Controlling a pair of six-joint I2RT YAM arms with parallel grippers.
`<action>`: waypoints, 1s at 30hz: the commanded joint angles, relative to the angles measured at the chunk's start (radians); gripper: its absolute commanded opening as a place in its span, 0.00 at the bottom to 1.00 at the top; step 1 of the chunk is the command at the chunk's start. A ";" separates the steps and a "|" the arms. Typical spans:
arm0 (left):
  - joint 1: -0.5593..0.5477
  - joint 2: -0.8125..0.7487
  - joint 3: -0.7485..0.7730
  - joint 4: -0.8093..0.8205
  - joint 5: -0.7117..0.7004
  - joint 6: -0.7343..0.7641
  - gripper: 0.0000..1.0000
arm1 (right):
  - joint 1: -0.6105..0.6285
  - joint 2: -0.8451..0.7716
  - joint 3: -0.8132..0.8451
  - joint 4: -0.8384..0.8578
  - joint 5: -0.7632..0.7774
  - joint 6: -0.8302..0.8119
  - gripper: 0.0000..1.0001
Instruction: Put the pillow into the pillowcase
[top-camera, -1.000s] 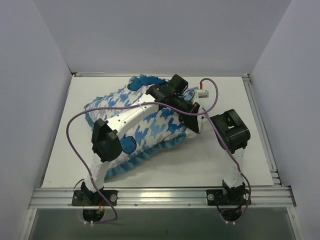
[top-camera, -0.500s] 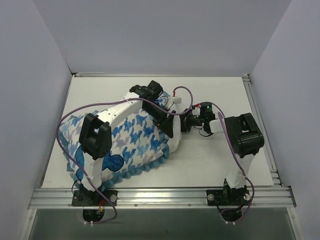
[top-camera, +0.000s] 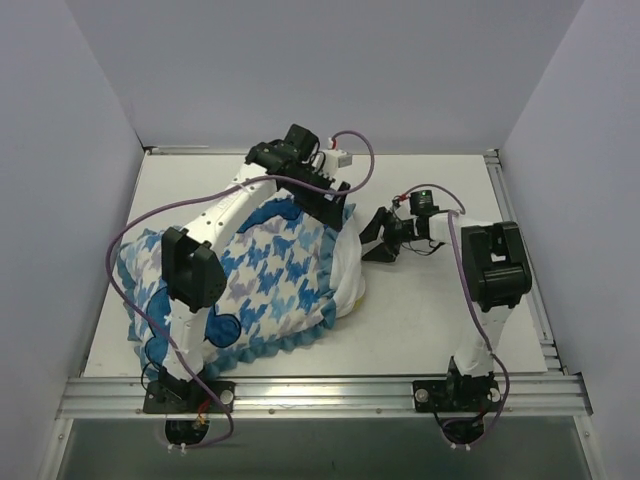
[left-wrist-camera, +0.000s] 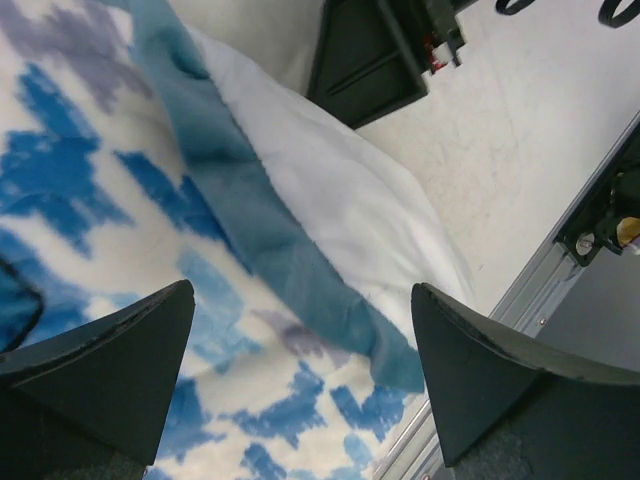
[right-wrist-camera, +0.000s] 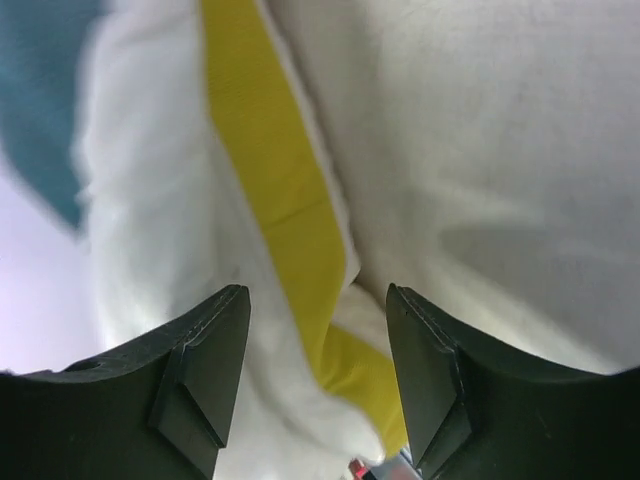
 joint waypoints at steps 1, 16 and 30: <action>-0.043 0.088 0.018 0.026 -0.041 -0.041 0.97 | 0.070 0.090 0.032 -0.032 -0.023 0.015 0.57; -0.190 0.301 0.510 0.196 0.448 -0.114 0.00 | 0.026 0.084 -0.193 1.295 -0.167 1.031 0.03; -0.394 0.090 0.524 1.325 0.351 -0.410 0.00 | -0.369 -0.624 -0.121 1.393 -0.240 1.257 0.00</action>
